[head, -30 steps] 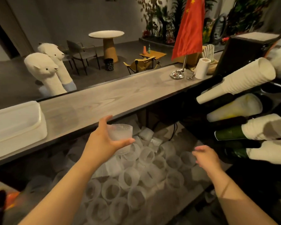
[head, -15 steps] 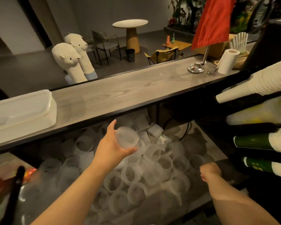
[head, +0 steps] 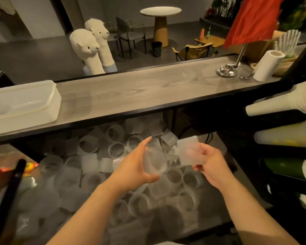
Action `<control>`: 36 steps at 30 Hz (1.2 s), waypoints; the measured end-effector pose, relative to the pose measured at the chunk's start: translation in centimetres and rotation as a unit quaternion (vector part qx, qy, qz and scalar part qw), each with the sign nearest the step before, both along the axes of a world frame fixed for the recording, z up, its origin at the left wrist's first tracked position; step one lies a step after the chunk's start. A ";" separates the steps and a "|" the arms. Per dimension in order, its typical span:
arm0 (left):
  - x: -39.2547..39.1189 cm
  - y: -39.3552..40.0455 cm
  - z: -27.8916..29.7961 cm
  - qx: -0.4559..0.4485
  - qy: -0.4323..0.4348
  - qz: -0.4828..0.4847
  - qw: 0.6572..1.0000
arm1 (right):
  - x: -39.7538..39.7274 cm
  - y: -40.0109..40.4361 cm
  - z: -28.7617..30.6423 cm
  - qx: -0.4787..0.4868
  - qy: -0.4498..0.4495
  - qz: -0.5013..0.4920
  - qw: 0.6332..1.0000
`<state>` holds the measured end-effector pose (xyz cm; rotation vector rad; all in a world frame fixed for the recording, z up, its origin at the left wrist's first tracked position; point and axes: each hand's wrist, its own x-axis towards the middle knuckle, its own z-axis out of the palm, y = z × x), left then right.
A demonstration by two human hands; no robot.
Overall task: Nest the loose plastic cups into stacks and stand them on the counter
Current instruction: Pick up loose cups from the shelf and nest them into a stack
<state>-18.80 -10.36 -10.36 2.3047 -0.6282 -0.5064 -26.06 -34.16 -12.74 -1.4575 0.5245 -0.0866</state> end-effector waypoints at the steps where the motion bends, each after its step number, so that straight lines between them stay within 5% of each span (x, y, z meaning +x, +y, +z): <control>1: -0.3 -0.4 0.1 -0.005 -0.003 -0.008 1.000 | 0.3 0.8 1.4 -0.005 -0.012 0.058 0.998; 12: -1.0 0.3 1.6 0.020 -0.067 -0.030 0.997 | 2.2 4.6 2.1 -0.179 0.036 0.150 0.972; 16: -1.5 0.1 1.0 0.058 -0.113 -0.051 0.991 | 2.4 6.4 0.2 -0.244 0.033 0.250 0.937; 20: -1.5 0.4 -0.2 0.060 -0.101 -0.019 0.993 | 2.5 1.6 -1.8 -0.265 0.076 0.087 0.957; 22: -1.6 0.7 -0.7 0.066 -0.096 0.004 0.993 | 1.5 -1.8 -4.1 -0.350 0.164 -0.003 0.922; 27: -2.2 0.8 -1.4 0.079 -0.074 0.018 0.994 | -1.1 -3.2 -9.3 -0.323 0.374 0.117 0.862; 36: -2.4 0.2 -1.7 0.090 -0.056 0.002 0.994 | -2.3 -3.2 -10.4 -0.360 0.325 0.014 0.874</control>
